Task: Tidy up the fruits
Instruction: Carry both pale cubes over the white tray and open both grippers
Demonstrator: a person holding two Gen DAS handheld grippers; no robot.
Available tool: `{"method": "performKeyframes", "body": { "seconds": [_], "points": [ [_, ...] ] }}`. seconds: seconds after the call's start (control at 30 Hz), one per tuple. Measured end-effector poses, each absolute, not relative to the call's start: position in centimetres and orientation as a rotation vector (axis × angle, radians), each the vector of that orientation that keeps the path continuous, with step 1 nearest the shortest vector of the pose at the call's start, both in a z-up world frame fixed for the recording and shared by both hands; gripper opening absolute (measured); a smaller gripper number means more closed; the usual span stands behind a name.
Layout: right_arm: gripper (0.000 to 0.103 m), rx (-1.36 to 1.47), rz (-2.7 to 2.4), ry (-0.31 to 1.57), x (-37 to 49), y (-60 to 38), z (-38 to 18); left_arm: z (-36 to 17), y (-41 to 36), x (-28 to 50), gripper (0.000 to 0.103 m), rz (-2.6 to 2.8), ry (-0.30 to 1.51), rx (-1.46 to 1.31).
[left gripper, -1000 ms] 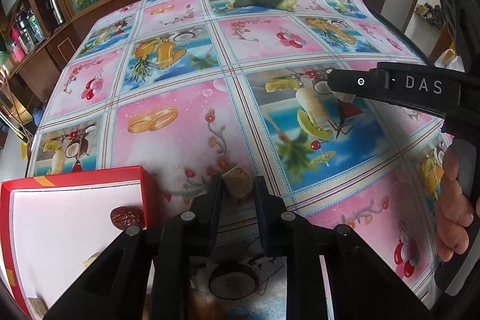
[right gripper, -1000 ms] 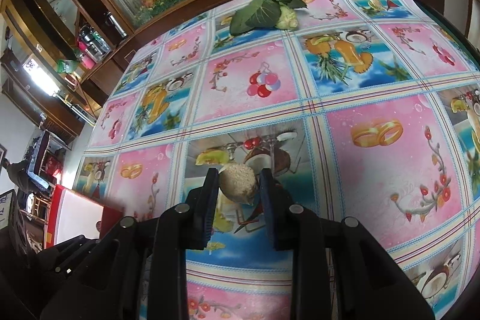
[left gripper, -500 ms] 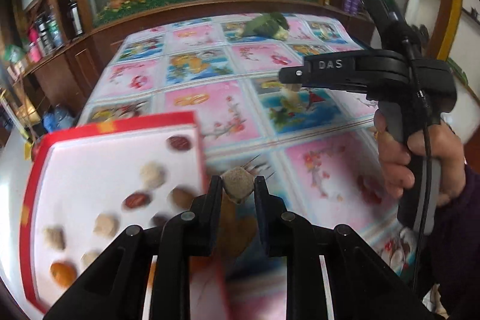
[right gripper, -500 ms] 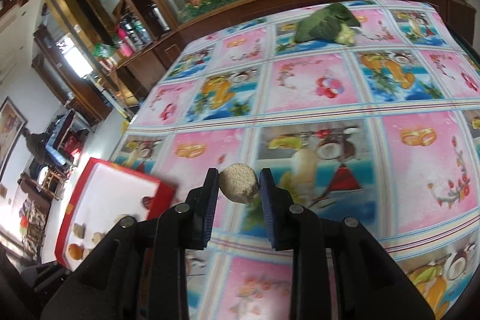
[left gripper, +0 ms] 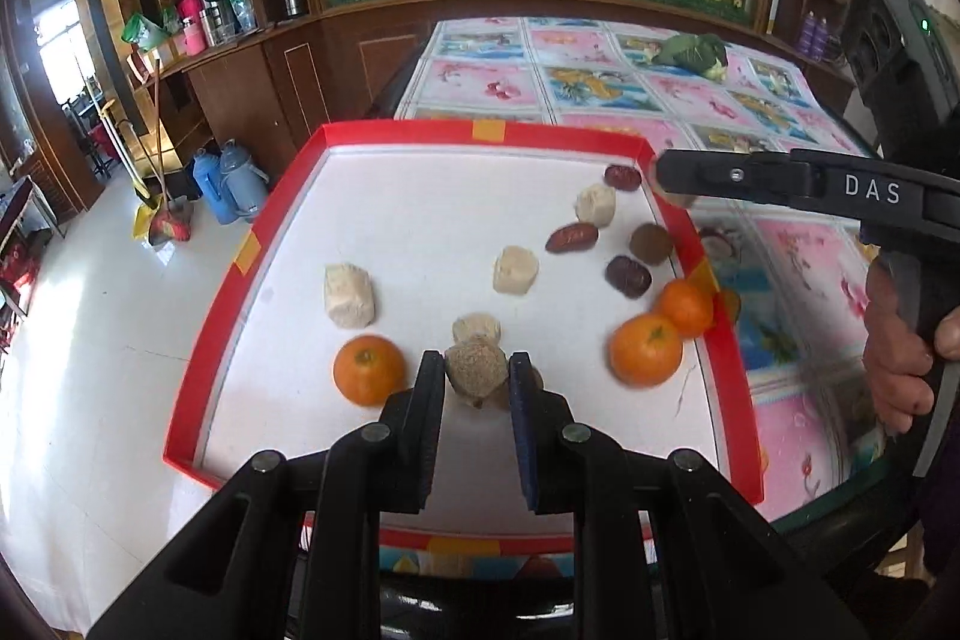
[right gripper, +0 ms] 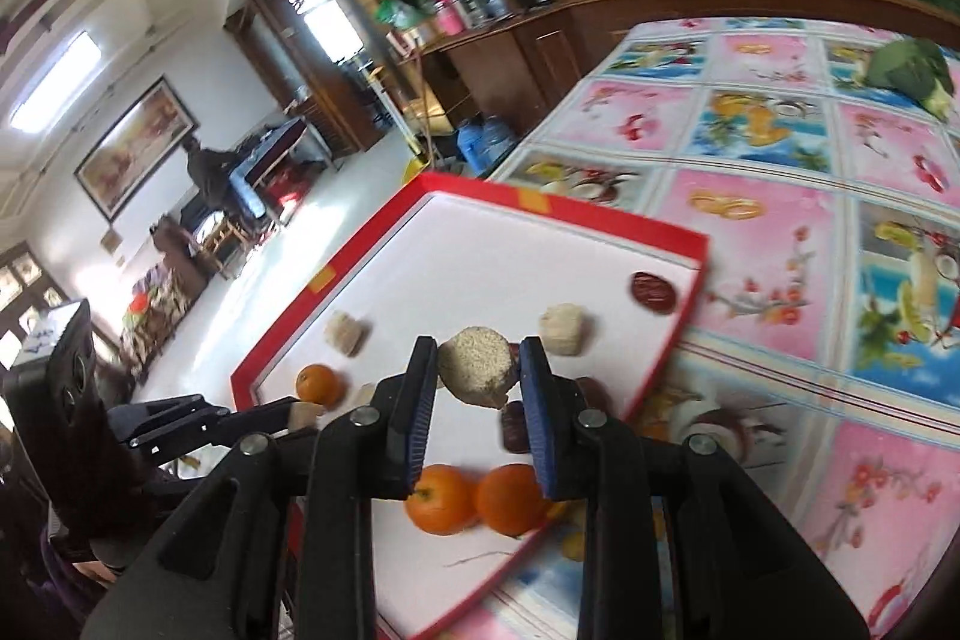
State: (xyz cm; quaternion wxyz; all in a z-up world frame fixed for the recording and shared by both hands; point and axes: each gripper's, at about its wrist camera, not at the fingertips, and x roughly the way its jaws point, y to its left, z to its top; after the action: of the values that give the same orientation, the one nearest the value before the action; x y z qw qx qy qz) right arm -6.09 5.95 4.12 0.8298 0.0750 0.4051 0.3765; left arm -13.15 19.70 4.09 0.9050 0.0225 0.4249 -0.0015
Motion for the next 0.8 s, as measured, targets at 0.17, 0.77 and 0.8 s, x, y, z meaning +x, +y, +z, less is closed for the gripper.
{"method": "performKeyframes", "body": {
  "seconds": [0.17, 0.77, 0.8],
  "points": [
    [0.03, 0.088, 0.809, 0.897, -6.3, 8.6, 2.6, 4.1, 20.3, -13.5, 0.021, 0.012, 0.872, 0.042],
    [0.031, -0.133, 0.786, 0.923, -7.0, 12.5, 0.2, 1.7, 21.3, -14.3, 0.021, 0.011, 0.951, 0.02],
    [0.031, -0.139, 0.786, 0.916, -7.1, 12.5, 0.2, 1.6, 21.2, -14.3, 0.021, 0.016, 0.952, 0.016]
  ]
}}
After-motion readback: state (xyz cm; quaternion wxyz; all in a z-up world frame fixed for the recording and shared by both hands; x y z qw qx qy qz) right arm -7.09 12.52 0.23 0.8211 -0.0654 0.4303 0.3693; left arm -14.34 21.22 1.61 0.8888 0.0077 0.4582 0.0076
